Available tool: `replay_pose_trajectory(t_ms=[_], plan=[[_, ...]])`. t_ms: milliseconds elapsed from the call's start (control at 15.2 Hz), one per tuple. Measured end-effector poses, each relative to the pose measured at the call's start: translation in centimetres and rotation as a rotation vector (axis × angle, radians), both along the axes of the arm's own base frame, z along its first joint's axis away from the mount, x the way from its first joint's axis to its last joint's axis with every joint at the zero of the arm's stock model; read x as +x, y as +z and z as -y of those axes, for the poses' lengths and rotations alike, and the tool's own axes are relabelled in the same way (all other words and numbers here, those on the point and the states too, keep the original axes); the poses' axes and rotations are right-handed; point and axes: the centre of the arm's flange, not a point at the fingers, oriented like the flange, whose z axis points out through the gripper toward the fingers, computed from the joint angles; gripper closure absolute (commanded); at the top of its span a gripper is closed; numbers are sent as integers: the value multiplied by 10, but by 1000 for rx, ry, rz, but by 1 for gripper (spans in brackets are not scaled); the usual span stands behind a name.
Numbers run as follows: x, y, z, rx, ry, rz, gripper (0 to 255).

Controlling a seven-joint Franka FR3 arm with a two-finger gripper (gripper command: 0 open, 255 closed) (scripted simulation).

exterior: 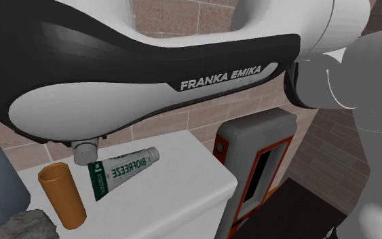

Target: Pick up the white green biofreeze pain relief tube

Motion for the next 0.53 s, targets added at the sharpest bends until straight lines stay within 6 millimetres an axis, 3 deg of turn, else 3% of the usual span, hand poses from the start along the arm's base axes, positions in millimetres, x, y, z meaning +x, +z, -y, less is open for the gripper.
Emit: replay_pose_trajectory(t_ms=[528], plan=[[0, 42, -4, 8, 9, 5, 255]])
